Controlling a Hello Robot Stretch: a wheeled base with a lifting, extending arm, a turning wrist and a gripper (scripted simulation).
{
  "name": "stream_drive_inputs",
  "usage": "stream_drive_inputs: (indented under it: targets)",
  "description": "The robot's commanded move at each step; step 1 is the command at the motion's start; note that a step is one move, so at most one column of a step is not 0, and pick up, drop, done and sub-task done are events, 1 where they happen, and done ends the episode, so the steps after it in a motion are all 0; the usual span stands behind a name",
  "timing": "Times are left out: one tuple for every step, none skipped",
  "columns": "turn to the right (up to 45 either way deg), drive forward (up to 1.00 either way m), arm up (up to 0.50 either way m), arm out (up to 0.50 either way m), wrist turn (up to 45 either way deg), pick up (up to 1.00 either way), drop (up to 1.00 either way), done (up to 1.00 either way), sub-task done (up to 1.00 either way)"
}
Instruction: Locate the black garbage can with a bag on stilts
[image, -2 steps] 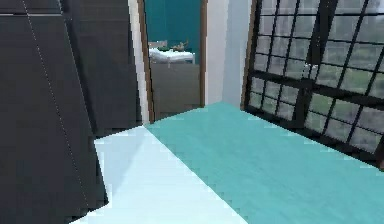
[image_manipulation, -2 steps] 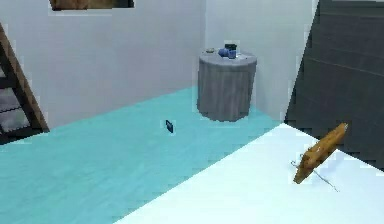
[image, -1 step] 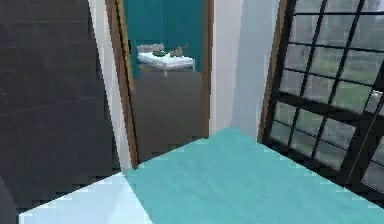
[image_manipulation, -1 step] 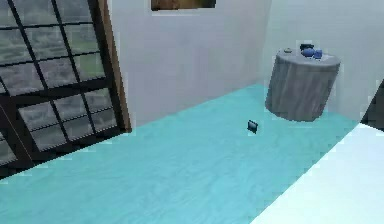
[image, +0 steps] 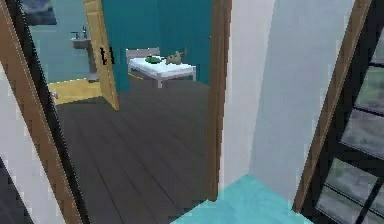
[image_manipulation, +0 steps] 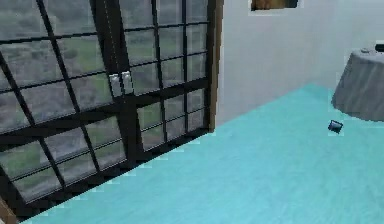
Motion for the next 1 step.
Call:
stream_drive_inputs:
  targets:
    - [6.0, 0.0, 0.0, 0.0, 0.0, 0.0, 0.0, 0.0, 0.0]
